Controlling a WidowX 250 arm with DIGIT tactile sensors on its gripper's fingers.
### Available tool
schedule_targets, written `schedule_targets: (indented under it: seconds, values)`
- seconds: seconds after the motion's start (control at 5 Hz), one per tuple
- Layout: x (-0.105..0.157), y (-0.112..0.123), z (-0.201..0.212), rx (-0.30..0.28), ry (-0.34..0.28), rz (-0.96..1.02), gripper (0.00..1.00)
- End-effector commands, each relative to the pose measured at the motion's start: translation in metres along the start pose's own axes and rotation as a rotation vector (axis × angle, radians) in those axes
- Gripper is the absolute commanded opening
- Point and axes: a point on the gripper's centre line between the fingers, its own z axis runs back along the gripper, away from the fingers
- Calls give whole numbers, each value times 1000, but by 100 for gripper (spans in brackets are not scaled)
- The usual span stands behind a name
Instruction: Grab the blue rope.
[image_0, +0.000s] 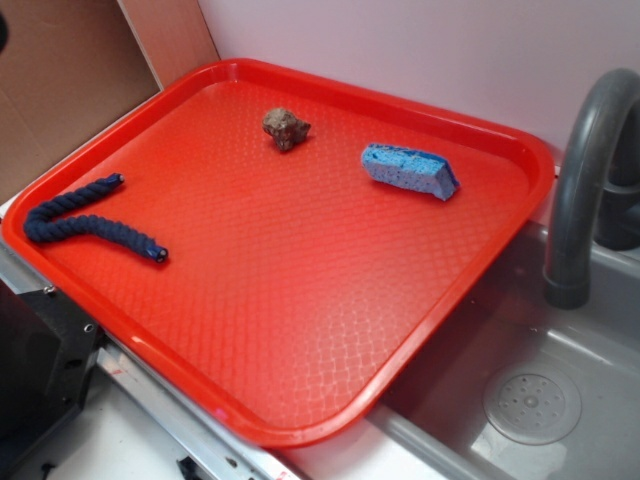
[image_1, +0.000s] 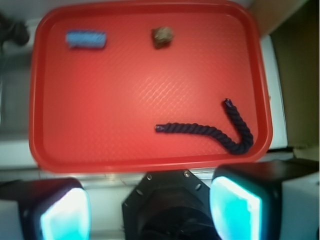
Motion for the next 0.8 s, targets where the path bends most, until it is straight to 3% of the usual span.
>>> schedule_targets:
  seconds: [0.0,0.4,0.6]
  values:
    - [-12,4,-10,64,-39,507,100]
    - [7,8,-40,42,46,902,100]
    - [26,20,-81,98,47,937,100]
